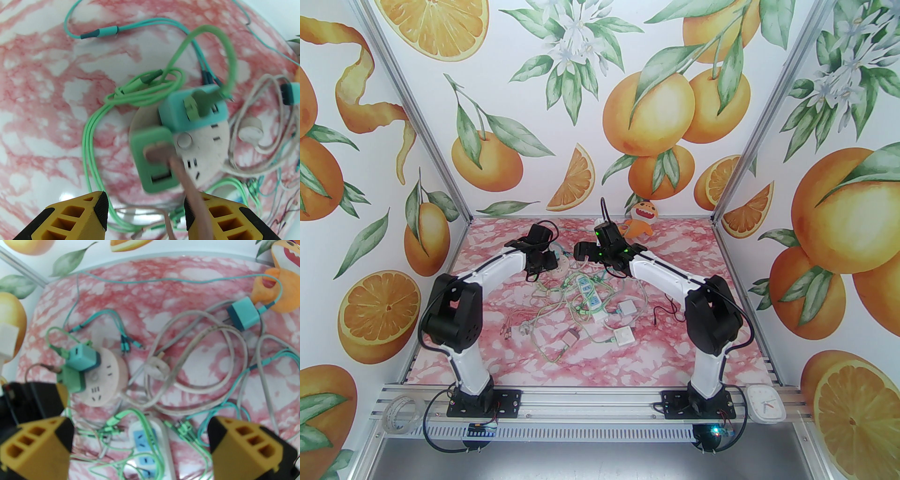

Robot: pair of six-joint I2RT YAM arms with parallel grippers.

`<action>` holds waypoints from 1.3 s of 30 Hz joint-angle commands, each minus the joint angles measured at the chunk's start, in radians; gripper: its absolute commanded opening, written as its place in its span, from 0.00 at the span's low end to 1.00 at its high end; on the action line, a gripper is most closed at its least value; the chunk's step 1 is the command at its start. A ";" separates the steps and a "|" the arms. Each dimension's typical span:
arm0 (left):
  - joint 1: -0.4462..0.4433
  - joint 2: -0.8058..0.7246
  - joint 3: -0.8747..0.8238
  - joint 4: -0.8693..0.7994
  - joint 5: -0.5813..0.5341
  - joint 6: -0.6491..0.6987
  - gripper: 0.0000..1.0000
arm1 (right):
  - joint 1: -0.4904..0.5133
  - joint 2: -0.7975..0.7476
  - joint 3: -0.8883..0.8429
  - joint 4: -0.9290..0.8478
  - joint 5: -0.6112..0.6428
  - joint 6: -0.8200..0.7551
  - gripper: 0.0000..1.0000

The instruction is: Pull the plug off the socket

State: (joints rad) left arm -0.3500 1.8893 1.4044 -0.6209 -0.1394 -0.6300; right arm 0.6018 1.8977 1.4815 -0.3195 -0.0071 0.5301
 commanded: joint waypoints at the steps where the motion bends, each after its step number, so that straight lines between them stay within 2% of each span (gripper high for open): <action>1: -0.006 0.043 0.080 -0.009 -0.053 -0.013 0.58 | 0.001 -0.040 -0.021 -0.007 -0.002 -0.005 1.00; 5: -0.004 0.092 0.119 -0.021 -0.073 -0.004 0.56 | 0.003 -0.028 -0.004 -0.014 -0.018 0.033 1.00; 10: -0.003 0.132 0.140 -0.031 -0.072 0.003 0.48 | 0.004 0.005 0.021 -0.001 -0.067 0.048 0.97; 15: -0.002 0.134 0.122 -0.039 -0.077 0.020 0.43 | -0.001 0.082 0.078 0.049 -0.223 0.079 0.57; 16: 0.000 0.133 0.118 -0.041 -0.078 0.025 0.43 | 0.000 0.100 0.096 0.051 -0.243 0.090 0.53; 18: 0.006 0.127 0.108 -0.046 -0.080 0.037 0.37 | 0.001 0.141 0.123 0.071 -0.289 0.120 0.33; 20: 0.012 0.117 0.097 -0.046 -0.082 0.051 0.34 | 0.000 0.181 0.147 0.094 -0.328 0.155 0.25; 23: 0.020 0.105 0.091 -0.045 -0.078 0.073 0.34 | 0.002 0.247 0.187 0.106 -0.380 0.206 0.20; 25: 0.022 0.103 0.090 -0.046 -0.075 0.083 0.34 | 0.002 0.285 0.217 0.135 -0.417 0.248 0.14; 27: 0.025 0.106 0.091 -0.048 -0.068 0.085 0.33 | 0.004 0.323 0.238 0.161 -0.449 0.286 0.02; 32: 0.024 0.113 0.088 -0.045 -0.041 0.092 0.33 | 0.007 0.414 0.294 0.188 -0.493 0.353 0.00; 39: 0.011 0.107 0.088 -0.067 -0.034 0.109 0.32 | 0.021 0.494 0.357 0.147 -0.479 0.396 0.00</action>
State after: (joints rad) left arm -0.3363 2.0155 1.5105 -0.6510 -0.1841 -0.5507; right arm 0.6098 2.3592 1.7962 -0.1757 -0.4656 0.8799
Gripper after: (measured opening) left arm 0.332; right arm 0.052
